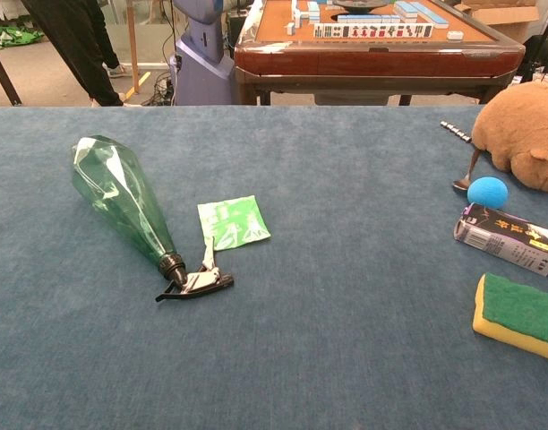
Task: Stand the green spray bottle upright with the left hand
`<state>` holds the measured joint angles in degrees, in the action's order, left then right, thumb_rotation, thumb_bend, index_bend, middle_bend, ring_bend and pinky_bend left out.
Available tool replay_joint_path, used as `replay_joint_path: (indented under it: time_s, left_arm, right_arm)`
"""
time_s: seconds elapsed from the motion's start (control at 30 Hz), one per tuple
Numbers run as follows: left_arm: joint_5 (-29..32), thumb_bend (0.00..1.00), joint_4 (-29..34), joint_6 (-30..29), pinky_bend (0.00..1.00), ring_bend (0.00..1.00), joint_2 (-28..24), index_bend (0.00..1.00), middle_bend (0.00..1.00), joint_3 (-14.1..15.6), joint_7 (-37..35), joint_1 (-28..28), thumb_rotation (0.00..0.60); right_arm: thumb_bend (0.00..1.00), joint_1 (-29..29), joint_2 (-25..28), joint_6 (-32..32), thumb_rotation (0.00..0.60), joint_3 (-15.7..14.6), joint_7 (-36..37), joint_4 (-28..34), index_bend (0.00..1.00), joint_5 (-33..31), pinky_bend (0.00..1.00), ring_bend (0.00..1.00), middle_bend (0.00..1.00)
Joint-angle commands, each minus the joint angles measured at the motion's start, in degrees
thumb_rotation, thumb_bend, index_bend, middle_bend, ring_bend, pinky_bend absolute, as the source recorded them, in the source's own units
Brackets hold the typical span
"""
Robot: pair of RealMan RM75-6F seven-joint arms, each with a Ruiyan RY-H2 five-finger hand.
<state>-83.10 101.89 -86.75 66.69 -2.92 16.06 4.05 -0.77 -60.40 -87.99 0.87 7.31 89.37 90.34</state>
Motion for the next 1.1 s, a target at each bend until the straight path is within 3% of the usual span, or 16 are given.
replay_joint_path:
  time_s: [0.03, 0.5, 0.7, 1.1]
  left_arm:
    - [0.0, 0.31, 0.0, 0.1, 0.00, 0.00, 0.0, 0.07, 0.00, 0.1, 0.0, 0.0, 0.600]
    - [-0.8, 0.31, -0.2, -0.5, 0.00, 0.00, -0.3, 0.07, 0.00, -0.2, -1.3, 0.0, 0.600]
    - [-1.5, 0.31, -0.7, 2.1, 0.00, 0.00, -1.8, 0.07, 0.00, -0.3, -3.5, 1.7, 0.600]
    - [-15.5, 0.31, -7.6, 10.8, 0.00, 0.00, -4.3, 0.15, 0.00, 0.1, -11.6, 12.5, 0.600]
  right_arm:
    - [0.33, 0.0, 0.0, 0.0, 0.600, 0.0, 0.0, 0.0, 0.21, 0.0, 0.06, 0.07, 0.17]
    - [0.33, 0.3, 0.3, -0.8, 0.600, 0.2, 0.3, 0.0, 0.21, 0.0, 0.06, 0.07, 0.17]
    - [0.33, 0.2, 0.6, -0.8, 0.600, 0.3, 0.3, 0.2, 0.21, 0.1, 0.06, 0.07, 0.17]
    - [0.33, -0.4, 1.3, -0.3, 0.600, 0.5, -1.4, 1.7, 0.21, 0.5, 0.06, 0.07, 0.17]
